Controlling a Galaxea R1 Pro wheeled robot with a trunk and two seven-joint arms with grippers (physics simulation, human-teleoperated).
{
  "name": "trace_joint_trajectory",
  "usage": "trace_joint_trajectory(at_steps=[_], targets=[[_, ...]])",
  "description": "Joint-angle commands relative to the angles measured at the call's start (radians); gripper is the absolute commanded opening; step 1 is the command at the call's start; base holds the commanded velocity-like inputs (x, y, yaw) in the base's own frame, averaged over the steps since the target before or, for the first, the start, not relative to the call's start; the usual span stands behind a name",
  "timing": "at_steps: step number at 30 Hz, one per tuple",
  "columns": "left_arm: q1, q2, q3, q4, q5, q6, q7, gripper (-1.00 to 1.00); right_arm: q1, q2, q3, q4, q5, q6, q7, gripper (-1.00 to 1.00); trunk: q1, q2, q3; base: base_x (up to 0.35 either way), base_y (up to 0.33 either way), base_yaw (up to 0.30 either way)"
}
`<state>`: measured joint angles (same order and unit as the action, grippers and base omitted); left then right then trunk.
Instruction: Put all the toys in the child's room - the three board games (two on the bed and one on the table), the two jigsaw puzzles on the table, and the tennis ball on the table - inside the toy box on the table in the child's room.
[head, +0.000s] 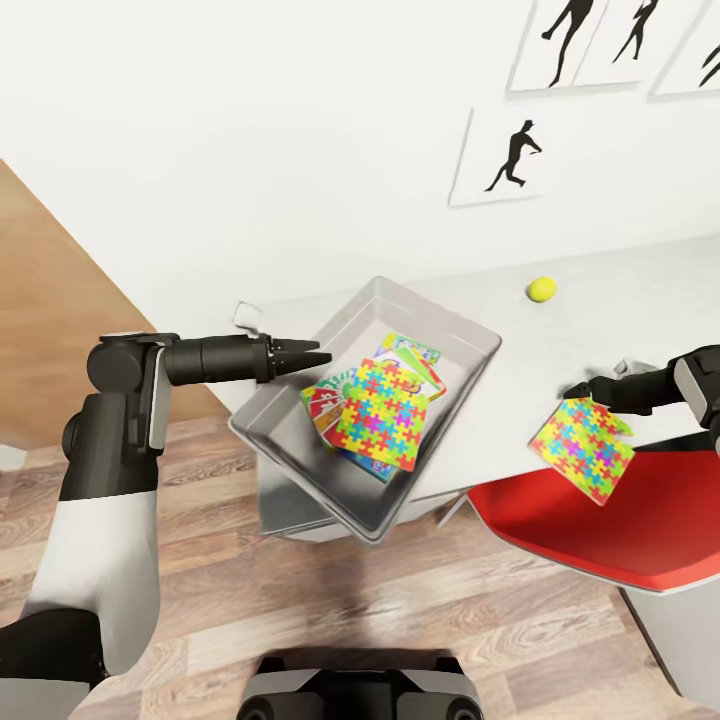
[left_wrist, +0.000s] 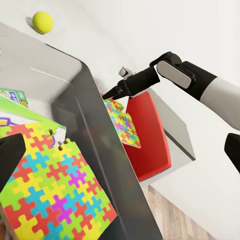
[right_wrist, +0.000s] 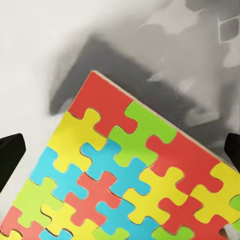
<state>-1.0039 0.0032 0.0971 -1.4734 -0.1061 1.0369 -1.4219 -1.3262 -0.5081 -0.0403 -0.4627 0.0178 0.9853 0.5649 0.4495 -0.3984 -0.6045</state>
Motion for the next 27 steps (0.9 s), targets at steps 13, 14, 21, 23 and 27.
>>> trace_joint_trajectory(at_steps=[13, 14, 21, 23, 27], targets=[[-0.001, 0.004, 0.002, -0.001, -0.01, 0.01, -0.009, 1.0, -0.001, 0.0, -0.007, -0.006, -0.006, 0.003, 0.008, 1.0, 0.001, -0.002, -0.001, 0.0, 0.06, 0.0], [-0.001, 0.006, 0.003, -0.001, -0.01, 0.01, -0.009, 1.0, -0.002, -0.001, -0.009, -0.008, -0.009, 0.002, 0.012, 1.0, 0.001, -0.002, -0.001, 0.0, 0.003, 0.0], [-0.001, 0.037, 0.008, -0.001, -0.004, 0.01, -0.011, 1.0, -0.004, -0.008, -0.016, -0.052, -0.016, 0.005, 0.021, 1.0, 0.001, -0.002, 0.005, 0.0, 0.001, 0.0], [-0.001, 0.041, 0.008, -0.001, -0.003, 0.01, -0.011, 1.0, -0.004, -0.01, -0.017, -0.071, -0.019, 0.006, 0.025, 1.0, 0.001, -0.002, 0.008, 0.0, 0.0, 0.0], [-0.001, 0.048, 0.013, -0.001, -0.002, 0.01, -0.011, 1.0, -0.005, -0.016, -0.045, -0.116, -0.041, 0.011, 0.055, 1.0, 0.001, -0.002, 0.014, 0.0, 0.0, 0.0]])
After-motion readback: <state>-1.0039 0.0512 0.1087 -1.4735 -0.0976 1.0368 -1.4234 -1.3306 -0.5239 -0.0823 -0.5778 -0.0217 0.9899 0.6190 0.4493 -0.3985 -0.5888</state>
